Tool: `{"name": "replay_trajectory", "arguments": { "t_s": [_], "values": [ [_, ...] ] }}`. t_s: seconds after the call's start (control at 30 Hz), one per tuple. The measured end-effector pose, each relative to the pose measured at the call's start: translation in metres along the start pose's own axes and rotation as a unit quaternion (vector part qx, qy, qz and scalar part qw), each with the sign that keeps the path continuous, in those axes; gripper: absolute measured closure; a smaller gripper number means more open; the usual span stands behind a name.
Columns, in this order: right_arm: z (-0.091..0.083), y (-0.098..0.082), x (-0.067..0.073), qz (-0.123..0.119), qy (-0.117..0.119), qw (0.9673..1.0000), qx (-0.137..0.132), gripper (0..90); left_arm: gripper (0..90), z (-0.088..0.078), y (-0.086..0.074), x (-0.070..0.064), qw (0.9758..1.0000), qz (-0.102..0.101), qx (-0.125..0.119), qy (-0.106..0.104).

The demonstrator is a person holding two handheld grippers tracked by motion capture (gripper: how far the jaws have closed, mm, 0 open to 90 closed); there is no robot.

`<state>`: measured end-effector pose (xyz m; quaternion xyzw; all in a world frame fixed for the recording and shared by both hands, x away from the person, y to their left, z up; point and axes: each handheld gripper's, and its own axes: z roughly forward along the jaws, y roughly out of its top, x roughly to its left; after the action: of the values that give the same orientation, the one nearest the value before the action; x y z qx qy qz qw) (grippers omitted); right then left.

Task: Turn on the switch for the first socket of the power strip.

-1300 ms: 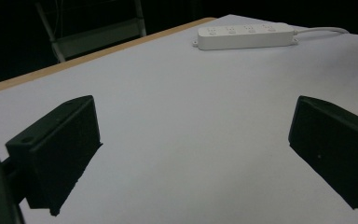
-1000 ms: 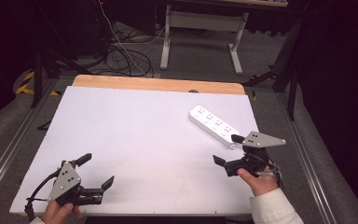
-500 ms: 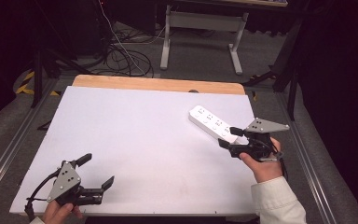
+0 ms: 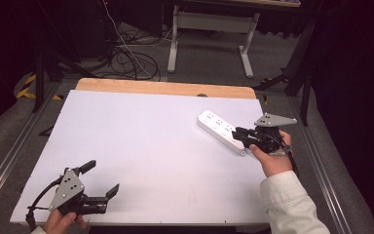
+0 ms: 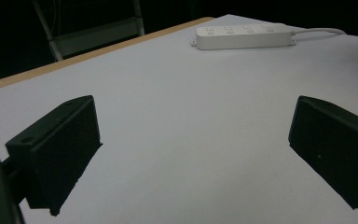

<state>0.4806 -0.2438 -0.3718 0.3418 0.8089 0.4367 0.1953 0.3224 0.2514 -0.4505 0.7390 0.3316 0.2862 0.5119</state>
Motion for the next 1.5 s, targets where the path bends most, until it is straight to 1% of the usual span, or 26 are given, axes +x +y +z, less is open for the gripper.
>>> {"name": "replay_trajectory", "arguments": {
  "t_s": [0.03,0.1,0.2,0.3,0.43,0.5,0.6,0.63,0.8,0.87,0.97,1.13,1.4,1.5],
  "values": [
    [0.002,0.001,-0.001,0.000,-0.002,1.0000,0.003,82.1,2.8,0.000,0.000,0.000,1.0000,0.000,0.000,-0.001],
    [0.006,0.001,-0.005,0.000,0.001,0.9999,0.010,85.2,2.8,0.000,0.000,0.000,1.0000,-0.002,0.000,-0.001],
    [0.012,0.001,-0.009,0.004,-0.007,0.9998,0.018,90.0,2.8,0.000,0.000,0.000,1.0000,-0.004,0.000,-0.001],
    [0.018,0.001,-0.012,0.010,-0.021,0.9994,0.025,90.0,2.8,0.000,0.000,0.000,1.0000,-0.006,0.001,-0.001],
    [0.026,0.000,-0.018,0.022,-0.025,0.9989,0.031,90.0,2.8,0.000,0.000,0.000,1.0000,-0.006,0.001,-0.001],
    [0.030,-0.001,-0.021,0.024,-0.027,0.9985,0.042,90.0,2.8,0.000,0.000,0.001,1.0000,-0.002,0.002,-0.001],
    [0.037,-0.004,-0.027,0.026,-0.037,0.9972,0.059,90.0,2.8,0.000,0.000,0.001,1.0000,-0.002,0.001,0.000],
    [0.039,-0.005,-0.028,0.028,-0.041,0.9968,0.063,90.0,2.8,0.000,0.000,0.001,1.0000,-0.004,0.002,-0.001],
    [0.047,-0.008,-0.036,0.044,-0.045,0.9949,0.079,90.0,2.8,0.001,-0.001,0.001,1.0000,-0.004,0.002,-0.001],
    [0.051,-0.010,-0.038,0.047,-0.047,0.9939,0.088,90.0,2.8,0.001,-0.001,0.001,1.0000,-0.004,0.002,-0.001],
    [0.057,-0.013,-0.042,0.047,-0.052,0.9919,0.106,90.0,2.8,0.001,-0.001,0.001,1.0000,-0.004,0.003,-0.001],
    [0.063,-0.016,-0.046,0.052,-0.054,0.9899,0.120,90.0,2.8,0.001,-0.001,0.001,1.0000,-0.005,0.002,-0.001],
    [0.071,-0.020,-0.048,0.051,-0.055,0.9864,0.146,90.0,2.8,0.001,-0.001,0.001,1.0000,-0.007,0.002,-0.002],
    [0.074,-0.021,-0.048,0.049,-0.052,0.9854,0.154,90.0,2.8,0.002,-0.001,0.001,1.0000,-0.008,0.002,-0.003]
  ]
}}
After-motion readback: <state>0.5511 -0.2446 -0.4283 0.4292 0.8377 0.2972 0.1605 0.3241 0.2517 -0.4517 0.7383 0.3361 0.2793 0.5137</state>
